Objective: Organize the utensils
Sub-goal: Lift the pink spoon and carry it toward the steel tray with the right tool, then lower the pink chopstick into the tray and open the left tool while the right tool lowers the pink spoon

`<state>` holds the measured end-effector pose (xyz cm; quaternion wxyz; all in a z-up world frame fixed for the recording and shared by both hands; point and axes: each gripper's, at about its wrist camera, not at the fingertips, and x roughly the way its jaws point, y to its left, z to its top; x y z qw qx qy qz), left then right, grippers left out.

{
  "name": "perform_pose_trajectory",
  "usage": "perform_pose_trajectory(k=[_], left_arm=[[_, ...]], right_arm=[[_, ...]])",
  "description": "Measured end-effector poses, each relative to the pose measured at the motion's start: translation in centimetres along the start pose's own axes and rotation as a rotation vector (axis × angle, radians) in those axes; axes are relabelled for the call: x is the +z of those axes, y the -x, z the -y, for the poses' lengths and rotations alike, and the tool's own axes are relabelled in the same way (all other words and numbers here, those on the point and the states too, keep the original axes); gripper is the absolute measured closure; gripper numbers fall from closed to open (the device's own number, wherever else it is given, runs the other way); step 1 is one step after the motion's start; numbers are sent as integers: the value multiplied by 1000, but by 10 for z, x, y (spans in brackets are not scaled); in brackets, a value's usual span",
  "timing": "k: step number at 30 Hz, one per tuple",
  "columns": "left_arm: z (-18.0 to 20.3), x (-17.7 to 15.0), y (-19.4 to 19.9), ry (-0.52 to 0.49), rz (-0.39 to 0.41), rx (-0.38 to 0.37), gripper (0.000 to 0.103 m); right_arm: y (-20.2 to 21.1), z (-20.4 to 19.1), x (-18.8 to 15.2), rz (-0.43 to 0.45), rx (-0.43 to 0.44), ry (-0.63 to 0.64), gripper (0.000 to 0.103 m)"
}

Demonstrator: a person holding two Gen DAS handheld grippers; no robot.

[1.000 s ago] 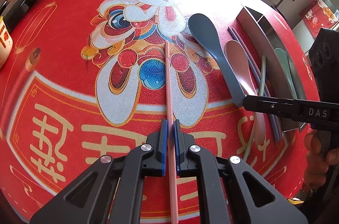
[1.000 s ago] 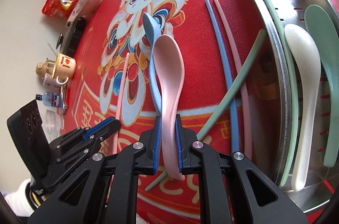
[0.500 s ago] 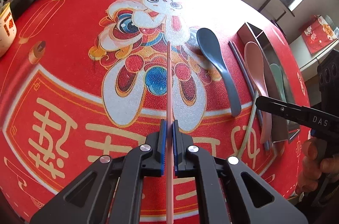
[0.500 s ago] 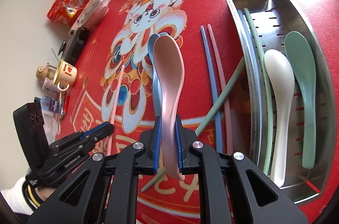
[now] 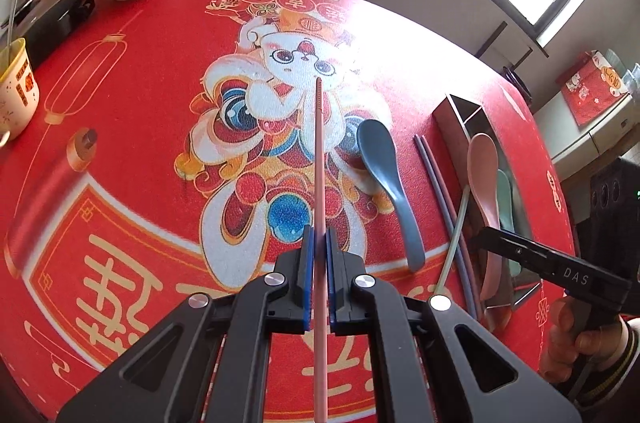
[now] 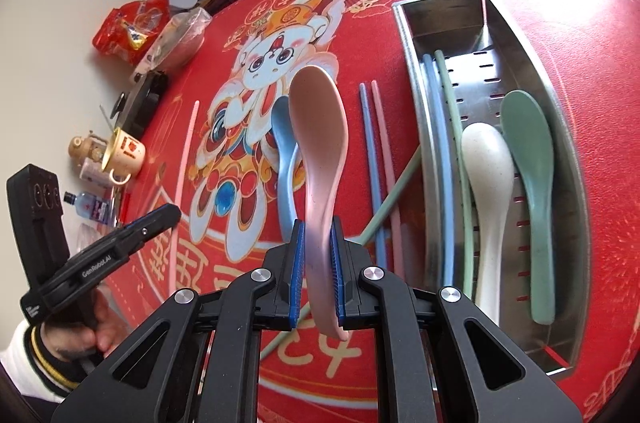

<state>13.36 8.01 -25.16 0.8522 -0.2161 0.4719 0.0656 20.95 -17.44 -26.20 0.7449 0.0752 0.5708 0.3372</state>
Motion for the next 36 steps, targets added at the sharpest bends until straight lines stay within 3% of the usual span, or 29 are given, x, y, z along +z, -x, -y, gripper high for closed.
perform_pose_trajectory(k=[8,15,25,36], left_arm=[[43,17,-2,-15,-1,-74,98],[97,19,-20,-32,-39,-149,98],[165,17,-59,-1,-64,-160,98],[191,9,-89,46,-73,-105,97]], right_arm=[[42,42,6,104,-51,-81,91],[61,76,-2,117,-79,-114,91],[83,110,-3,120,-64,-59,91],[90,138,3,86,-47,-9,91]])
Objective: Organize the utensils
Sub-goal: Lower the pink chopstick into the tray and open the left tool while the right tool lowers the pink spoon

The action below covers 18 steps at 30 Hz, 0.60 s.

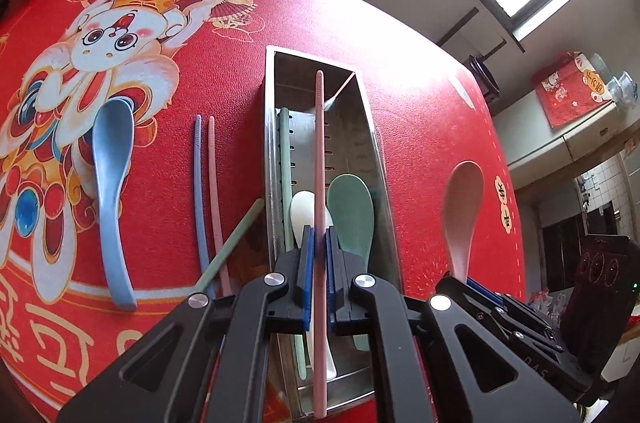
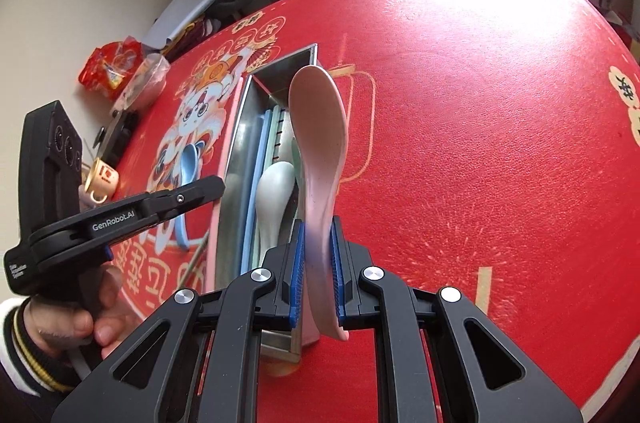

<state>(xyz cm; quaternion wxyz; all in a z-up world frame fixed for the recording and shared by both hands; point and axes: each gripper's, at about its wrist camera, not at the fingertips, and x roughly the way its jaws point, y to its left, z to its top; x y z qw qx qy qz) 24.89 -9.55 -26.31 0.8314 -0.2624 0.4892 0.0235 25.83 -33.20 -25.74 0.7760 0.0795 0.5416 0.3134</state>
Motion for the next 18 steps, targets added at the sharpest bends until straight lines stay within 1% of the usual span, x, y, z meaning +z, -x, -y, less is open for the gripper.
perform_pose_trajectory(k=[3,11,18], left_arm=[[1,-2,-6,7,-6,26,97],[1,-2,-14,-25,-11,93,97],[2,-2,-16,-52,-23,97,97]], right_arm=[[1,4,0,-5,4,5,91],[-1,8,1,-11,25,-2,91],[0,11,0,-10,33,-17,91]])
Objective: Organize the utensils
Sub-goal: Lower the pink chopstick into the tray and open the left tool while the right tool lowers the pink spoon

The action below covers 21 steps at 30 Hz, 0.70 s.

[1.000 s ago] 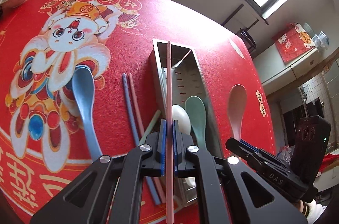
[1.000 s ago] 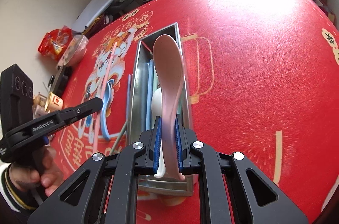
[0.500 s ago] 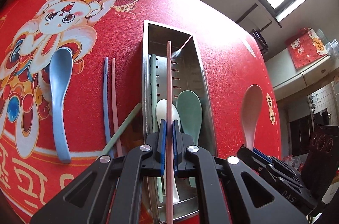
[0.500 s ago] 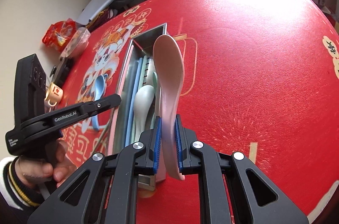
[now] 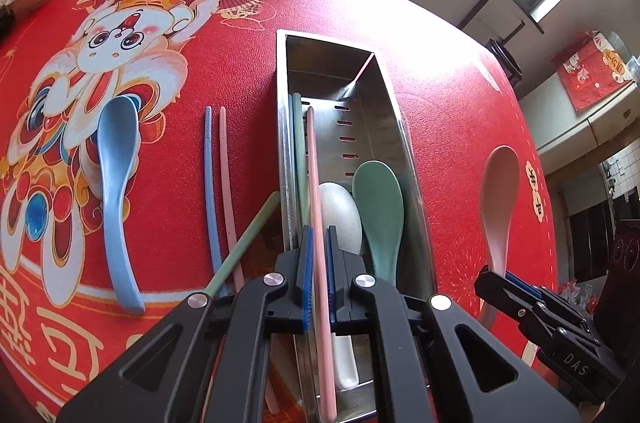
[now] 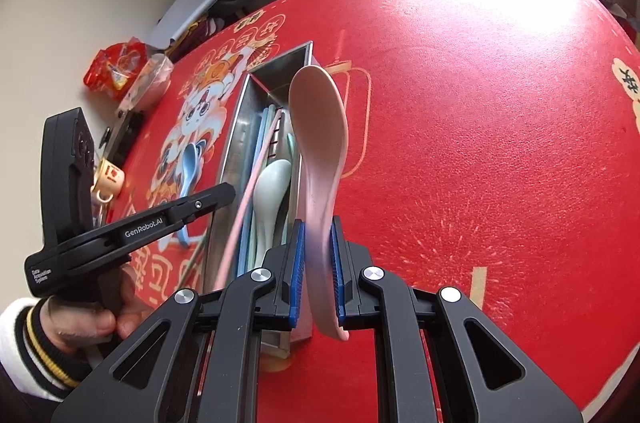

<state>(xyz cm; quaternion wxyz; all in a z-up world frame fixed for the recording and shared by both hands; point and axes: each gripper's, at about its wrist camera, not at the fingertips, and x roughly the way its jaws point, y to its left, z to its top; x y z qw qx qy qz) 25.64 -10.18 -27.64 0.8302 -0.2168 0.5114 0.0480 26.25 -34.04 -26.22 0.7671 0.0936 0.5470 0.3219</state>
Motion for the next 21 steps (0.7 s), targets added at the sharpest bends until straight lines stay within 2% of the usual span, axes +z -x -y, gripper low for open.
perform_pose_trajectory(k=[6,8,12,14,21], left_arm=[[2,0,9,-38,18,7,93],[1,-1,17,-56,36,11,83],[-6,-4,36,-86,86,46,76],[-12,-5,46,-97,115,78,68],[-41,-15,68,-88,146,121,59]], right_arm=[[1,0,-2,8,-3,-22,91],[1,1,-3,12,-2,-34,91],[0,-3,-3,15,4,-60,91],[-2,-7,-4,17,5,-70,91],[-16,-33,-5,18,-14,-72,91]])
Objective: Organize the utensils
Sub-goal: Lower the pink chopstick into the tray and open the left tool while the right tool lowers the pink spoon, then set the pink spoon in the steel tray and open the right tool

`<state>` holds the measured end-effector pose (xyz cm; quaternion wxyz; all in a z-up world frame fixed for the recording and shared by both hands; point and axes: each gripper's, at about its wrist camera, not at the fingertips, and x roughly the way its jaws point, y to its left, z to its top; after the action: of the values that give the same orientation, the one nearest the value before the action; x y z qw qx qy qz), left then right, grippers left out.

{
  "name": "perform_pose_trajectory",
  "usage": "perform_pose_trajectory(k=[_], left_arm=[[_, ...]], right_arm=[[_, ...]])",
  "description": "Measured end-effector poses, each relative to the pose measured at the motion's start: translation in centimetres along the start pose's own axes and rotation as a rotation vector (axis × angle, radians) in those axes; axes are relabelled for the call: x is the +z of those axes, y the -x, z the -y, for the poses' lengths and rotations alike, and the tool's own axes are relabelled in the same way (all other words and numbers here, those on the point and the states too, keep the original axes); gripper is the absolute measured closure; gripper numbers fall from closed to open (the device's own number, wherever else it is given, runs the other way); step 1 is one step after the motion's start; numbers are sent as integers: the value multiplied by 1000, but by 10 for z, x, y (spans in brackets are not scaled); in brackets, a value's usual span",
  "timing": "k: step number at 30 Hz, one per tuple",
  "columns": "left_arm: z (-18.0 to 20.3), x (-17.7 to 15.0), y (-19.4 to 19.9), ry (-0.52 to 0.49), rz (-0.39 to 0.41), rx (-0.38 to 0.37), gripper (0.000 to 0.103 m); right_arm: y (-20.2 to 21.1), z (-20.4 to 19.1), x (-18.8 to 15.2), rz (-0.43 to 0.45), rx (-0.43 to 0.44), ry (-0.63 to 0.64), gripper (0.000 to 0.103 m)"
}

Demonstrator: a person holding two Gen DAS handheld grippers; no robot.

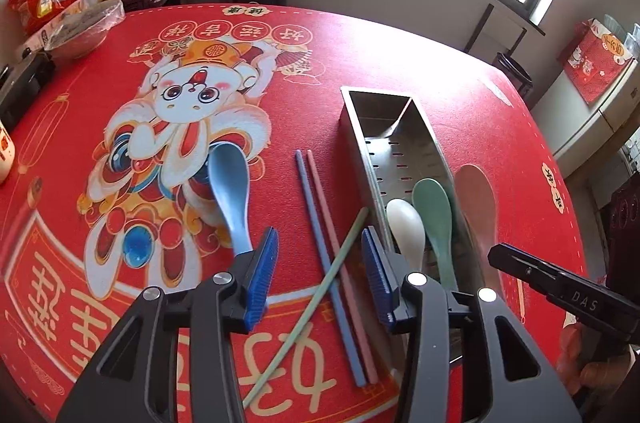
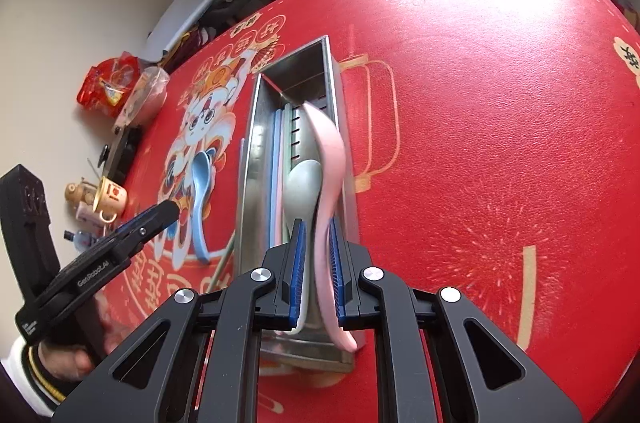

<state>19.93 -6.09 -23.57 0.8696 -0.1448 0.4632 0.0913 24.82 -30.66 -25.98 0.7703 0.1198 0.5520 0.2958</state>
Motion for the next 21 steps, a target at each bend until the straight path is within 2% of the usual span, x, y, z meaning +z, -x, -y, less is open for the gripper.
perform_pose_trajectory(k=[2,9,21], left_arm=[[-8,-2,3,4,-4,4,56],[-33,0,18,-2,28,1,56],[-69,-8,22,25,-3,13,51]], right_arm=[[-4,-8,-1,0,-12,8,91],[-18,-25,-5,-4,-58,-15,91],[-27,-61,-18,0,-136,47,89]])
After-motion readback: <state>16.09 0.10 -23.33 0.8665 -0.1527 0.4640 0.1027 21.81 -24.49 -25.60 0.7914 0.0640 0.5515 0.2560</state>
